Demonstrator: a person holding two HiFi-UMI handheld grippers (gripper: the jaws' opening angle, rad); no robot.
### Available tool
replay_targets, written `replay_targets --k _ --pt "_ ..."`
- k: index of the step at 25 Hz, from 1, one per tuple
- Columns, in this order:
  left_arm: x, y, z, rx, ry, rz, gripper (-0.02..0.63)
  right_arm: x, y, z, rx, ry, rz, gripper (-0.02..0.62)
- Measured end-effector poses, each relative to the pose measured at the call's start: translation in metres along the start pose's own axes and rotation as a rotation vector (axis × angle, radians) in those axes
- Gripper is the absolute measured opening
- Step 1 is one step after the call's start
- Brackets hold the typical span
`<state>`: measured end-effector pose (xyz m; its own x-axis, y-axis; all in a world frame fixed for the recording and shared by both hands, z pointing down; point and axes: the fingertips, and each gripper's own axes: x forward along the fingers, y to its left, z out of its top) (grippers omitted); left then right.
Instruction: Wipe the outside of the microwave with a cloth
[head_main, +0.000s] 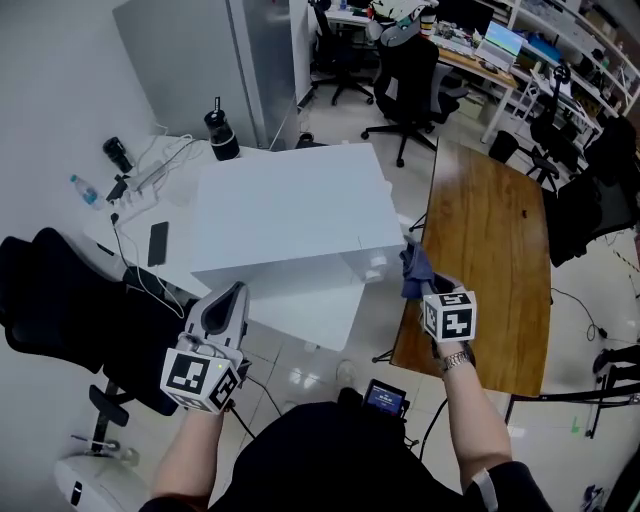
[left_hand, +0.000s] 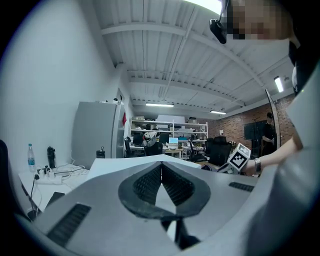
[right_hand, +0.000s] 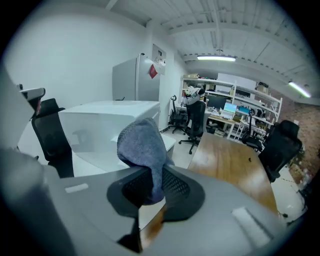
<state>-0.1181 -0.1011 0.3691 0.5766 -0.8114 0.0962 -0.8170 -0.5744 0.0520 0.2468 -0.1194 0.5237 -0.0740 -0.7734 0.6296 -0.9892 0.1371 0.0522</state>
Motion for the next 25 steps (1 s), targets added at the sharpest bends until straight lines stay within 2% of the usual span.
replay_targets --k 4,8,17,25 --pt "-0.023 0.007 0.000 -0.008 -0.015 -0.015 0.006 -0.034 0.037 0.000 -0.004 -0.048 0.008 0.044" --pt "-0.048 0.011 -0.005 0.002 -0.022 -0.016 0.006 -0.056 0.084 0.002 -0.018 -0.105 0.060 0.044" --pt "-0.112 0.049 -0.016 0.013 -0.018 0.066 0.006 -0.055 0.223 0.023 -0.129 -0.209 0.265 0.044" --pt "-0.164 0.088 -0.019 0.024 -0.015 0.170 0.006 -0.033 0.343 0.037 -0.242 -0.255 0.447 0.044"
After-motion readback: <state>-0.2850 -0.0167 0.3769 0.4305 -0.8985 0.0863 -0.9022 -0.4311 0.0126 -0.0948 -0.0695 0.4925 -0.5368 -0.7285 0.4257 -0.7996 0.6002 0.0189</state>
